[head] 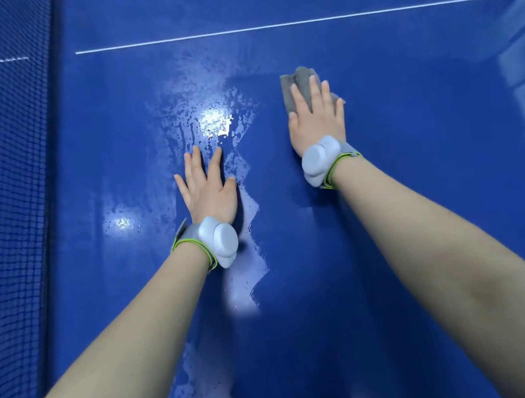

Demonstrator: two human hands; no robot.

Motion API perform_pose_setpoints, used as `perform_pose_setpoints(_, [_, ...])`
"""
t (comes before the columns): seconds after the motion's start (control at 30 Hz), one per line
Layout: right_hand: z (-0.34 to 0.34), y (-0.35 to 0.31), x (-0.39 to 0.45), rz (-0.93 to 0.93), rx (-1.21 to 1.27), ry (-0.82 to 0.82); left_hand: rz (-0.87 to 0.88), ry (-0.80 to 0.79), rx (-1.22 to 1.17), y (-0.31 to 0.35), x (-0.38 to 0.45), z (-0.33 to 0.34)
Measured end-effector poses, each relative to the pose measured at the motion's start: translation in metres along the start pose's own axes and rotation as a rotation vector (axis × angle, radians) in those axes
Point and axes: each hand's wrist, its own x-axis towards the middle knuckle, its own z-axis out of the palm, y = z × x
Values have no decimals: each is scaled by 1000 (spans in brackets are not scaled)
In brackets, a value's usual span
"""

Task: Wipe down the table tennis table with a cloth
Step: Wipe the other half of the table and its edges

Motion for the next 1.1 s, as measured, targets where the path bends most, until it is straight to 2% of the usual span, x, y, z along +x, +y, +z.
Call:
perform_pose_setpoints(0.07, [1, -14, -1, -77, -4, -7, 8, 13, 10, 2, 7, 0])
perform_pose_setpoints(0.13, [2, -21, -6, -229, -23, -20, 19, 30, 7, 4, 14, 1])
perform_pose_setpoints(0.27, [-1, -3, 4, -390, -86, -6, 60, 42, 9, 6, 23, 2])
perform_pose_setpoints(0.33, [-6, 7, 22, -328, -73, 9, 74, 41, -4, 6, 27, 0])
perform_pose_setpoints(0.5, [-12, -4, 63, 19, 12, 19, 106, 42, -7, 4, 36, -1])
perform_pose_setpoints(0.57, [-11, -22, 70, 36, 23, 26, 115, 43, -3, 4, 38, -2])
perform_pose_setpoints(0.63, [-9, -43, 68, -62, 8, 21, 126, 50, 8, 4, 39, -1])
perform_pose_setpoints(0.8, [-1, -73, 45, -504, -28, -26, 145, 60, 17, 3, 39, 0])
perform_pose_setpoints(0.87, [-6, -65, 54, -563, -24, -43, 153, 57, -19, 2, 38, -1])
perform_pose_setpoints(0.93, [-11, -56, 71, -486, -29, -35, 160, 68, -71, -1, 38, -3])
perform_pose_setpoints(1.03, [-14, -53, 90, -217, 35, -14, 173, 94, -93, -7, 37, -4])
perform_pose_setpoints(1.1, [-12, -63, 93, -128, 55, 1, 182, 112, -92, -8, 37, -5])
